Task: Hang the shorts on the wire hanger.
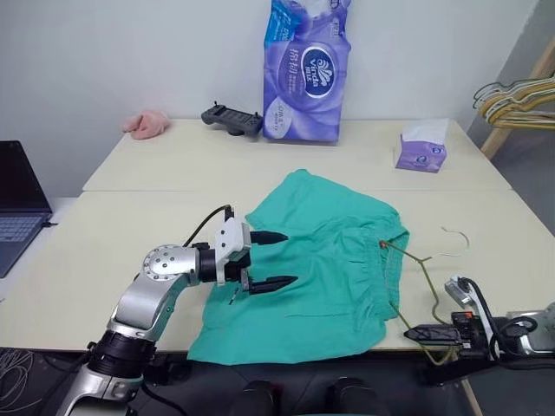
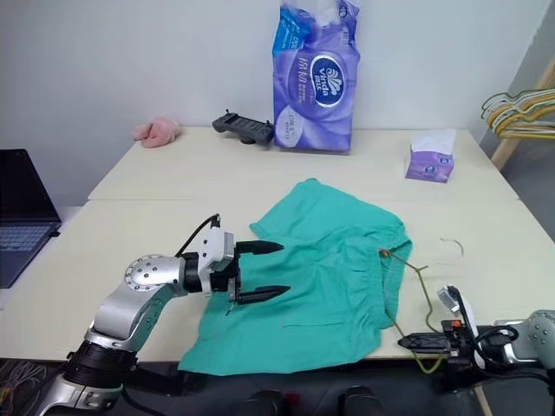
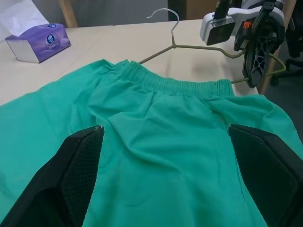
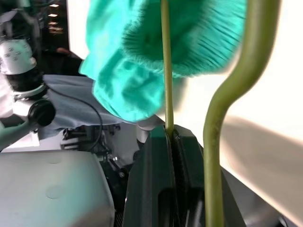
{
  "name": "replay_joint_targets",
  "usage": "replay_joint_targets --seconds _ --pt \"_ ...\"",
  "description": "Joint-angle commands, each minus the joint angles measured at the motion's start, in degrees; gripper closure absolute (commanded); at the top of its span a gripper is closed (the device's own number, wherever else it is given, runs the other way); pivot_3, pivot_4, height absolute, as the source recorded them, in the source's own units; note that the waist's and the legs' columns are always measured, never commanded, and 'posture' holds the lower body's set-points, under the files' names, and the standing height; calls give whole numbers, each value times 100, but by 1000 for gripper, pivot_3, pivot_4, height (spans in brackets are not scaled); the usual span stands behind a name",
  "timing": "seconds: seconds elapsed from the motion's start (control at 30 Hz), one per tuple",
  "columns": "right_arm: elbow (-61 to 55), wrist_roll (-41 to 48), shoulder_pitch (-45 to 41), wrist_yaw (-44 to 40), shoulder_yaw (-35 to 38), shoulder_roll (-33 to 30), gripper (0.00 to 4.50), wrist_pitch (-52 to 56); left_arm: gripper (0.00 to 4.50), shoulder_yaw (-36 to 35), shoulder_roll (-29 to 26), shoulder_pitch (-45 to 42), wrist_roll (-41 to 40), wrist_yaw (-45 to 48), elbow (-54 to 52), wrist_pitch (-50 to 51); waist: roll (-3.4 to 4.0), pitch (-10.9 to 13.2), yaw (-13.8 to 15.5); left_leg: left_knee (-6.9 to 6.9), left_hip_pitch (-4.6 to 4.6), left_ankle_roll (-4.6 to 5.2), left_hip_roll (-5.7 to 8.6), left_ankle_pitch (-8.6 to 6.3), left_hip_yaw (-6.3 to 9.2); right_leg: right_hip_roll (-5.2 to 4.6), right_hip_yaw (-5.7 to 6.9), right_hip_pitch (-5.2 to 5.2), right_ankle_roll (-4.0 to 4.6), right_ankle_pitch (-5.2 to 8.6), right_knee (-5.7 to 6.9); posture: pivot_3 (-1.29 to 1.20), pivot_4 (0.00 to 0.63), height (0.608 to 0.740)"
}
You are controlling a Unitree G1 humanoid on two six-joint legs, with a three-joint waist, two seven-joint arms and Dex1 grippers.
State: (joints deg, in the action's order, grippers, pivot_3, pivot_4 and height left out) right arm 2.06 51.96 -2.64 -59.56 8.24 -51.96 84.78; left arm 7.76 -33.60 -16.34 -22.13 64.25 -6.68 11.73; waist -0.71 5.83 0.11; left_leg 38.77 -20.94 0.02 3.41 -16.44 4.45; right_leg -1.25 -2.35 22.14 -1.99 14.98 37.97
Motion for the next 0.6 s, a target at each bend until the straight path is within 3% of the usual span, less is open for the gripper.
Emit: replay_joint_targets --seconds 0.03,0.2,0.33,0.6 --pt "398 41 -67 261 519 127 4500 147 38 -123 -7 14 11 -18 -114 -182 0 -2 0 0 1 0 0 0 -3 0 -1 0 -4 -2 0 3 40 740" --pt "533 132 -114 360 762 179 4500 334 38 -123 -42 30 36 5 -73 -270 10 -9 -2 0 1 0 -1 0 -4 0 -1 1 -2 -3 2 3 38 740" --pt "982 30 -631 794 976 710 4500 308 38 -76 10 -24 88 -22 -41 -326 4 -24 -18 0 3 0 -2 0 -4 2 -1 0 -3 -3 2 4 32 740" --pt "1822 -462 -1534 1119 834 1252 4500 -202 38 -122 -31 -67 81 10 -25 -299 -118 -107 -227 -2 13 0 -21 0 -11 16 -4 -2 11 -12 1 5 33 740"
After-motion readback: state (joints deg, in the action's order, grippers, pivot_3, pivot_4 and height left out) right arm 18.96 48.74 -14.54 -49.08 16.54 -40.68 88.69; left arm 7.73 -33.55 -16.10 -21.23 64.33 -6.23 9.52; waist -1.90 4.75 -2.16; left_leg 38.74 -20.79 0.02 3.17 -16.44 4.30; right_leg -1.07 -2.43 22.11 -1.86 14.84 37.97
